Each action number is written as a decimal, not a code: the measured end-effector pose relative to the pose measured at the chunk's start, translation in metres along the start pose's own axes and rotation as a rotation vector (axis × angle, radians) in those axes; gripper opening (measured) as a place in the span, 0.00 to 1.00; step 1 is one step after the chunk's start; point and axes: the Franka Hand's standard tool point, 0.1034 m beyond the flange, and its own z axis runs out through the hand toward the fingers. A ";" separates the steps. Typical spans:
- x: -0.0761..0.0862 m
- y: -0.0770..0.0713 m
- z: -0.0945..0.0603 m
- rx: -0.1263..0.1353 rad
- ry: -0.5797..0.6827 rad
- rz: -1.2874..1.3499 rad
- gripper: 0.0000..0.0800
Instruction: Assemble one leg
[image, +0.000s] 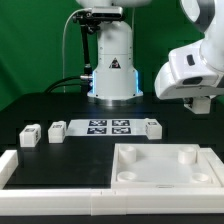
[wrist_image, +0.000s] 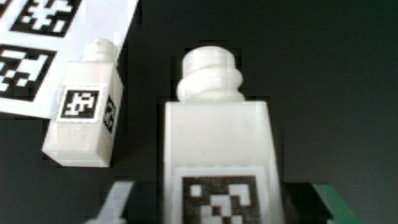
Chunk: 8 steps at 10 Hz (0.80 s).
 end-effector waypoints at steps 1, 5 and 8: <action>0.002 0.000 0.000 0.001 0.013 0.000 0.36; 0.012 0.031 -0.050 -0.001 0.320 -0.070 0.36; 0.025 0.043 -0.078 -0.006 0.610 -0.085 0.36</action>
Offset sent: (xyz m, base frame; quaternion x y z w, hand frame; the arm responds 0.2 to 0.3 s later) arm 0.0370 -0.0400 0.0329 -0.0394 0.2377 -0.0514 0.9692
